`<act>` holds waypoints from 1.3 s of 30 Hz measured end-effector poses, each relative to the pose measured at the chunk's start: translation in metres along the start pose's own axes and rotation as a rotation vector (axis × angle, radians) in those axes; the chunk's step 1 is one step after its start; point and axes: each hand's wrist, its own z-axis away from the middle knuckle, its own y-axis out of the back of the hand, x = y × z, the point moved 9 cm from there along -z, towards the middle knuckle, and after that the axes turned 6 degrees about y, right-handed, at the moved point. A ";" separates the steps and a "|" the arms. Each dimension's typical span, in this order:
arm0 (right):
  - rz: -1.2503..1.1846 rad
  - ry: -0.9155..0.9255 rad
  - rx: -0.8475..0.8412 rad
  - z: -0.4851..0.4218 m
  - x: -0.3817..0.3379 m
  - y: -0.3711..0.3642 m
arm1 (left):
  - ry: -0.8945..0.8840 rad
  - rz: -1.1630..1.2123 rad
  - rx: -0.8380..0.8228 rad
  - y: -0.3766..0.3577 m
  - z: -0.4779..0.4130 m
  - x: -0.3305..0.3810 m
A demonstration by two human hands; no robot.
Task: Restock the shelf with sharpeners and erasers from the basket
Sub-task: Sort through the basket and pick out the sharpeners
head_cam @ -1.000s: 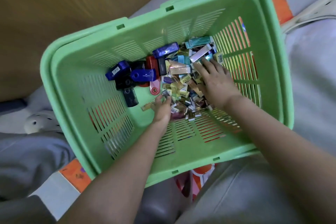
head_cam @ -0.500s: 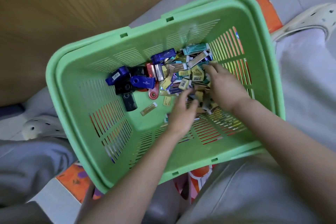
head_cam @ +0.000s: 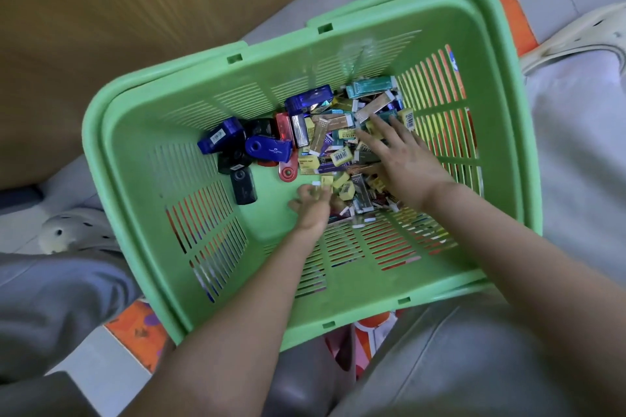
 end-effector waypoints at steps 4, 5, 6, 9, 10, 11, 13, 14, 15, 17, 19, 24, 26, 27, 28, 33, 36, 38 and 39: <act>-0.002 -0.018 0.018 -0.003 0.001 0.001 | -0.053 -0.109 -0.089 -0.007 0.004 -0.002; 0.029 -0.023 0.031 -0.004 0.000 0.002 | -0.062 -0.156 -0.129 -0.007 0.008 -0.005; 0.059 -0.026 0.065 -0.004 -0.003 0.004 | -0.082 -0.213 -0.153 -0.006 0.013 -0.007; 0.033 0.013 0.228 -0.003 -0.019 0.020 | -0.268 -0.273 0.051 0.028 0.037 0.013; -0.019 0.051 0.264 -0.004 -0.028 0.025 | -0.360 -0.267 0.232 0.055 0.051 0.026; -0.095 0.088 0.282 -0.007 -0.039 0.028 | -0.463 -0.280 0.431 0.085 0.067 0.041; -0.286 0.107 0.260 -0.017 -0.058 0.027 | -0.595 -0.329 0.714 0.134 0.085 0.060; -0.370 0.088 0.239 -0.025 -0.067 0.024 | -0.585 -0.336 0.752 0.151 0.081 0.064; -0.439 0.056 0.215 -0.033 -0.073 0.019 | -0.547 -0.328 0.738 0.161 0.073 0.066; -0.512 -0.024 0.176 -0.051 -0.083 0.007 | -0.478 -0.339 0.658 0.165 0.053 0.067; -0.541 -0.111 0.181 -0.065 -0.090 0.002 | -0.490 -0.375 0.659 0.163 0.044 0.072; -0.686 -0.286 0.278 -0.076 -0.092 0.001 | -0.523 -0.540 0.766 0.165 0.033 0.080; -0.731 -0.303 0.275 -0.076 -0.089 -0.001 | -0.498 -0.628 0.762 0.162 0.027 0.082; -0.740 -0.312 0.278 -0.077 -0.086 -0.002 | -0.481 -0.636 0.751 0.161 0.025 0.082; -0.739 -0.321 0.281 -0.077 -0.083 -0.001 | -0.468 -0.613 0.728 0.160 0.024 0.083; -0.935 -0.351 0.353 -0.078 -0.086 -0.007 | -0.536 -0.346 0.648 0.158 0.070 0.092; -0.975 -0.334 0.361 -0.077 -0.092 -0.011 | -0.712 -0.268 0.619 0.161 0.124 0.096; -1.011 -0.352 0.382 -0.074 -0.091 -0.010 | -0.848 -0.204 0.629 0.168 0.159 0.095; -1.032 -0.363 0.410 -0.070 -0.089 -0.009 | -0.922 -0.164 0.639 0.172 0.175 0.093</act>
